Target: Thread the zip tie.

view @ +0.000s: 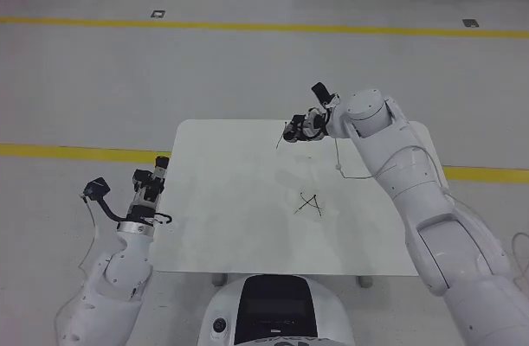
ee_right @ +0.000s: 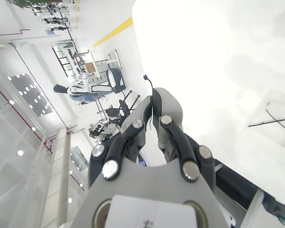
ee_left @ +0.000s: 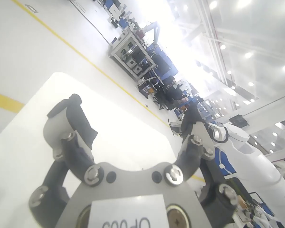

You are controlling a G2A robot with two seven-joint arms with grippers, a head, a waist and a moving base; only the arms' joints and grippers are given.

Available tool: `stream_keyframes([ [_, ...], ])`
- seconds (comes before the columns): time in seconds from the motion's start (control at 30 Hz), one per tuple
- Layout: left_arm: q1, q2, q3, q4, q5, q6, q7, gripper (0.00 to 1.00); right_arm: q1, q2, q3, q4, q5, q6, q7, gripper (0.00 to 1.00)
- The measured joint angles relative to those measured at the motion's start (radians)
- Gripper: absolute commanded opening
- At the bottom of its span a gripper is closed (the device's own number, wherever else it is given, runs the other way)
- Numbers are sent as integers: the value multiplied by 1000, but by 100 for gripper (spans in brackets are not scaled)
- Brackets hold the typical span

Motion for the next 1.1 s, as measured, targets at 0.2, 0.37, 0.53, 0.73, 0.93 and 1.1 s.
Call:
stream_keyframes([
  [0.2,-4,5,21,4,202,-47,15,100,-29,6,12,-37,15,0,-12,0],
  [0.37,-3,13,46,36,584,-55,103,100,-36,5,5,-38,23,0,4,0],
  [0.53,-7,11,56,54,625,-56,122,100,-35,2,5,-37,41,0,-12,0],
  [0.73,-11,14,61,42,674,-55,115,100,-47,1,1,-55,38,-2,-28,0],
  [0.93,8,29,71,13,1040,-34,98,100,-51,-14,-53,-62,18,0,-18,0],
  [1.1,12,26,90,-3,1177,44,106,100,-28,-33,-83,-25,33,0,-18,0],
])
